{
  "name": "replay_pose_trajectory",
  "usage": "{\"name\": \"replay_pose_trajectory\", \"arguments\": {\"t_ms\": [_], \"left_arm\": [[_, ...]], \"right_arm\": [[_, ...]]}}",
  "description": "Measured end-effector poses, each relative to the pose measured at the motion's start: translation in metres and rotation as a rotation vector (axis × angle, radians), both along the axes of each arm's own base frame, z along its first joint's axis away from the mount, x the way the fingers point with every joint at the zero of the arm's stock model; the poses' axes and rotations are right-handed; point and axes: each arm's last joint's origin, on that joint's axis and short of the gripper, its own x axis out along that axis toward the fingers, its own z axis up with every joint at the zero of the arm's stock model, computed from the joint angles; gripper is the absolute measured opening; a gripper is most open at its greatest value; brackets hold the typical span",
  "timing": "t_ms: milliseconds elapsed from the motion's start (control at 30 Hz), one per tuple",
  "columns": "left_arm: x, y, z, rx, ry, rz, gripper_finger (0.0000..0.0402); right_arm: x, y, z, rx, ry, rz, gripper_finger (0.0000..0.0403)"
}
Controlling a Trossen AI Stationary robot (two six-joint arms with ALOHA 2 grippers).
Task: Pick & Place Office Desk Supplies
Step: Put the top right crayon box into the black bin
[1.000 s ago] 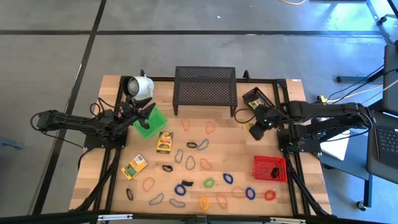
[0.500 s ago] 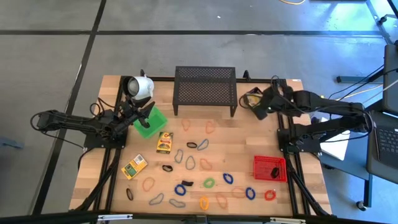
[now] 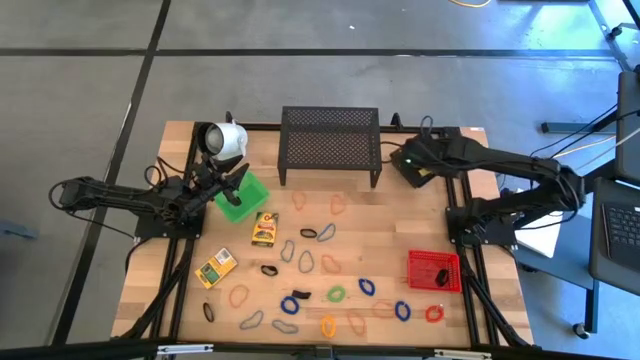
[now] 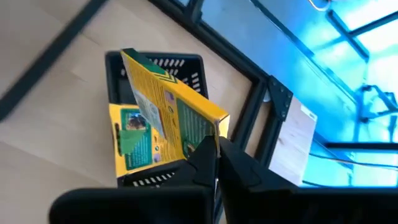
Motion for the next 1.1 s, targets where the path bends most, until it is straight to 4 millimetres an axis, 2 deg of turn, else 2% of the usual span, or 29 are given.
{"name": "replay_pose_trajectory", "arguments": {"t_ms": [267, 500, 733, 1100], "left_arm": [[0.000, 0.000, 0.000, 0.000, 0.000, 0.000, 0.0157], [0.000, 0.000, 0.000, 0.000, 0.000, 0.000, 0.0157], [0.000, 0.000, 0.000, -0.012, -0.010, -0.004, 0.0157], [0.000, 0.000, 0.000, -0.013, -0.011, -0.005, 0.0157]], "right_arm": [[0.015, -0.013, -0.023, 0.052, 0.147, 0.000, 0.0009], [0.021, -0.018, -0.035, 0.081, 0.209, -0.008, 0.0009], [0.023, -0.017, -0.038, 0.149, 0.202, 0.006, 0.0011], [0.023, -0.016, -0.039, 0.216, 0.193, 0.036, 0.0041]]}}
